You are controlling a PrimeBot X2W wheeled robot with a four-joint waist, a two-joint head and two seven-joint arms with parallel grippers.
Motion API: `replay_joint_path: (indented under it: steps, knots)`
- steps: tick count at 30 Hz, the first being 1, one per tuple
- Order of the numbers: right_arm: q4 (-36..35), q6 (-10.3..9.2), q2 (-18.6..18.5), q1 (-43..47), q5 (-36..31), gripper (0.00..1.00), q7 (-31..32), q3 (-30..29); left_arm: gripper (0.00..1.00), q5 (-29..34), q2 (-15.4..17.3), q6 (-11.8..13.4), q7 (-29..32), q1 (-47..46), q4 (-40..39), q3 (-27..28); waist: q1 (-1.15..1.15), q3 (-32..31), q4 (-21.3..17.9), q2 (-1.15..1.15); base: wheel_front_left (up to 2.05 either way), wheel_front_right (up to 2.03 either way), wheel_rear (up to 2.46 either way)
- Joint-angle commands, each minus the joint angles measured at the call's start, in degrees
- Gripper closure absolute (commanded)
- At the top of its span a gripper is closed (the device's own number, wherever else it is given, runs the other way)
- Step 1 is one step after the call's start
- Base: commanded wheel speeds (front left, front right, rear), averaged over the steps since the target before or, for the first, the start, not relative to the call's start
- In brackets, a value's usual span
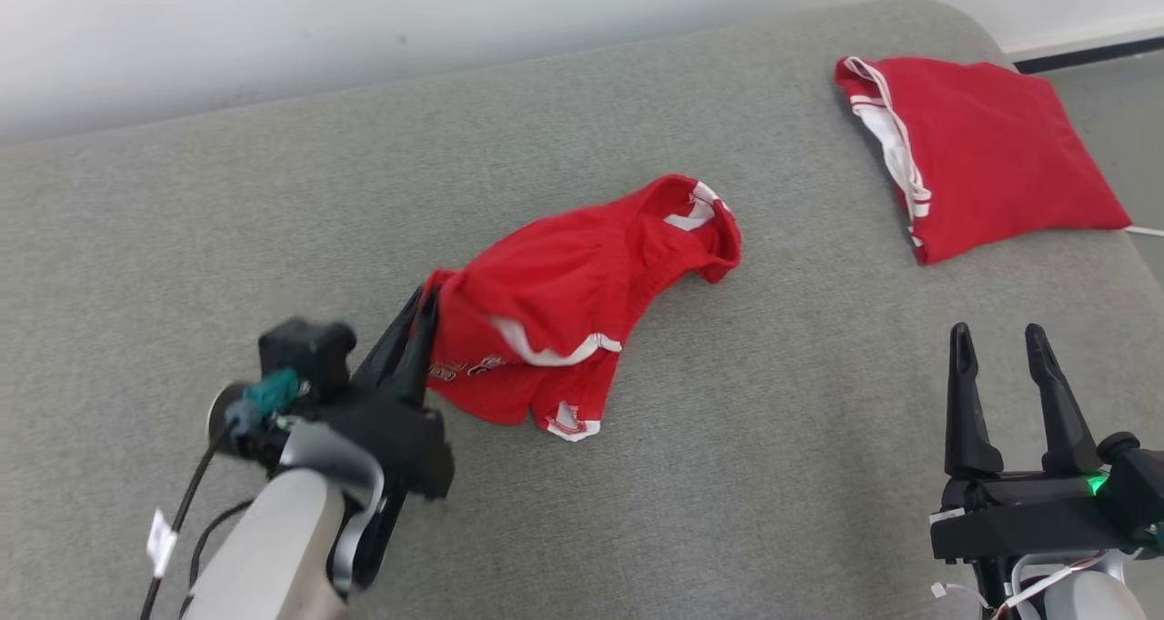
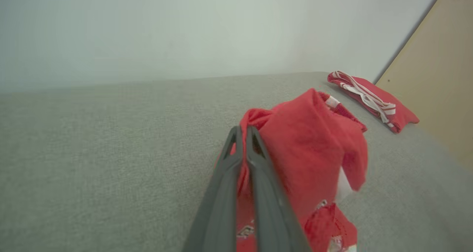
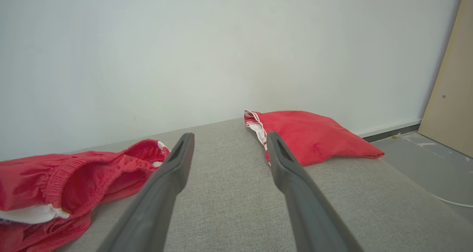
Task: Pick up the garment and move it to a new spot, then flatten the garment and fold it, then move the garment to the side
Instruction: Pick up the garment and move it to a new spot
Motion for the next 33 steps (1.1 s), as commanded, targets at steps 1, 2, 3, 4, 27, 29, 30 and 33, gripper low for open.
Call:
replay_joint_path:
  steps: [1,2,3,4,27,29,30,33]
  knots:
    - [0.2,-0.17,-0.4,0.0,0.3,0.0,-0.3,0.2,0.0,-0.5,0.3,0.1,-1.5,1.3,0.7,0.3,0.0,-0.4,0.7,0.0,0.0,0.0,0.0]
    - [0.3,-0.17,-0.4,0.1,0.3,0.0,-0.3,0.3,0.0,-0.8,0.1,0.1,-2.1,1.6,1.0,0.5,0.0,-0.6,1.0,0.0,0.0,0.0,0.0]
    - [0.4,-0.17,-0.4,0.3,0.3,0.0,-0.3,0.4,0.0,-0.9,0.0,0.0,-2.8,1.8,1.1,0.6,0.0,-0.8,1.2,0.0,0.0,0.0,0.0]
    - [0.4,-0.16,-0.4,0.4,0.3,0.0,-0.3,0.5,0.0,-1.0,-0.1,-0.1,-3.5,1.9,1.0,0.9,0.0,-1.0,1.5,0.0,0.0,0.0,0.0]
    - [0.8,-0.17,-2.1,3.3,1.0,0.0,-0.2,4.8,0.0,11.0,0.3,1.9,-6.7,22.5,-19.5,20.5,0.0,-7.8,8.9,0.0,0.0,0.0,0.0]
    - [0.9,-0.17,-2.3,3.6,1.2,0.0,-0.2,5.0,0.0,11.6,-0.4,1.4,-6.7,25.2,-20.9,22.3,0.0,-8.2,9.2,0.0,0.0,0.0,0.0]
    - [0.9,-0.17,-2.3,3.7,1.2,0.0,-0.3,5.0,0.0,12.2,-0.7,1.1,-6.7,26.4,-21.3,22.9,0.0,-8.3,9.4,0.0,0.0,0.0,0.0]
    - [1.2,-0.17,-2.5,4.4,1.4,0.0,-0.2,5.5,0.0,13.5,-1.9,0.3,-6.7,29.2,-22.4,24.8,0.0,-8.9,9.7,0.0,0.0,0.0,0.0]
